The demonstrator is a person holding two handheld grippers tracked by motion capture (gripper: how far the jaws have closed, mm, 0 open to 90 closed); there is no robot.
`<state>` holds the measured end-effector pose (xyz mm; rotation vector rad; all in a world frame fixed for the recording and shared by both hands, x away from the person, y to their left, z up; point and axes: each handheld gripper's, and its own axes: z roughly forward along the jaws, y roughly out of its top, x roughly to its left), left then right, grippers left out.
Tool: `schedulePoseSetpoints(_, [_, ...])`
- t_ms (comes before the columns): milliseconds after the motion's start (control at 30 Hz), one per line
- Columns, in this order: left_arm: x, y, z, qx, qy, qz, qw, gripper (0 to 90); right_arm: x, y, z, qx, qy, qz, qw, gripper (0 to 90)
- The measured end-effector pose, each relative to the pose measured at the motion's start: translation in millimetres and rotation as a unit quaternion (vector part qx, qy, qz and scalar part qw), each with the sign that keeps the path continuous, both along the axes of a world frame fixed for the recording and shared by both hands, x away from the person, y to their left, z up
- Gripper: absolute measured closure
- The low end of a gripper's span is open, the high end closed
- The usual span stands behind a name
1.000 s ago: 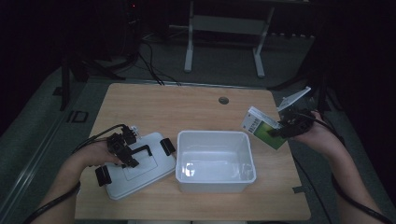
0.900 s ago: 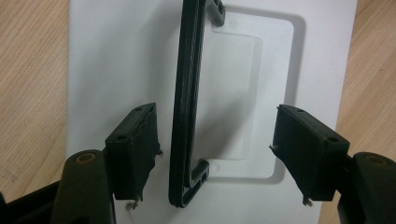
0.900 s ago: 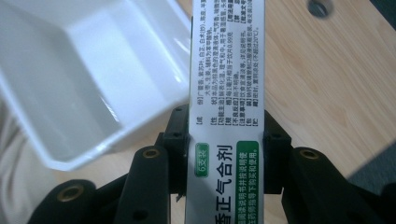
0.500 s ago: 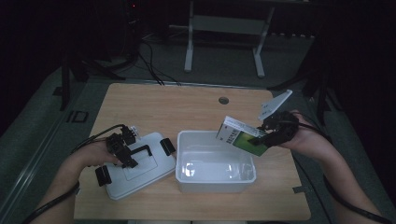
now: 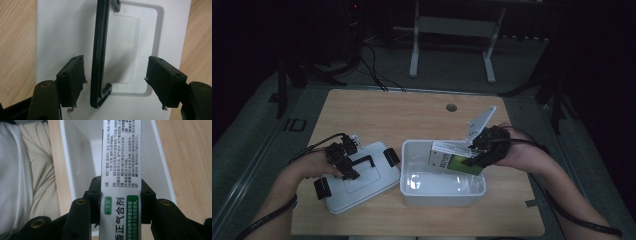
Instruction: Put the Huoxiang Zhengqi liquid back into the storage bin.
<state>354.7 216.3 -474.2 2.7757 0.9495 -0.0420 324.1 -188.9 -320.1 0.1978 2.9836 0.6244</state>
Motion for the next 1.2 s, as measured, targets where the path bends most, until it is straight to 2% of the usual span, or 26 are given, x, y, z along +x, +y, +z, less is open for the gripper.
schedulePoseSetpoints(267, [-0.5, 0.3, -1.0, 0.0, 0.001, -0.001, 1.0, 31.4, -0.3, 15.5, -16.3, -0.017, 0.009, 0.023, 0.9996, 63.7])
schedulePoseSetpoints(533, [-0.9, 1.7, -1.6, 0.0, 0.0, 0.001, 1.0, 31.4, 2.8, 25.5, -33.6, -0.034, 0.019, 0.033, 0.9987, 63.6])
schedulePoseSetpoints(700, [-1.2, 2.3, -3.5, 0.003, 0.002, 0.002, 1.0, 31.4, 4.3, 32.0, -49.3, -0.043, 0.028, 0.043, 0.9977, 63.6])
schedulePoseSetpoints(967, [-1.0, 2.9, -5.5, 0.004, 0.004, -0.001, 1.0, 31.4, 4.3, 34.7, -68.4, -0.049, 0.038, 0.05, 0.9968, 63.6])
schedulePoseSetpoints(1000, [-1.1, 3.1, -5.4, 0.005, 0.004, -0.001, 1.0, 31.4, 4.6, 34.2, -75.0, -0.047, 0.045, 0.05, 0.9966, 63.6])
schedulePoseSetpoints(1200, [-1.9, 3.9, -5.2, 0.002, 0.003, 0.002, 1.0, 31.4, 4.6, 33.8, -92.4, -0.057, 0.062, 0.053, 0.9951, 63.6])
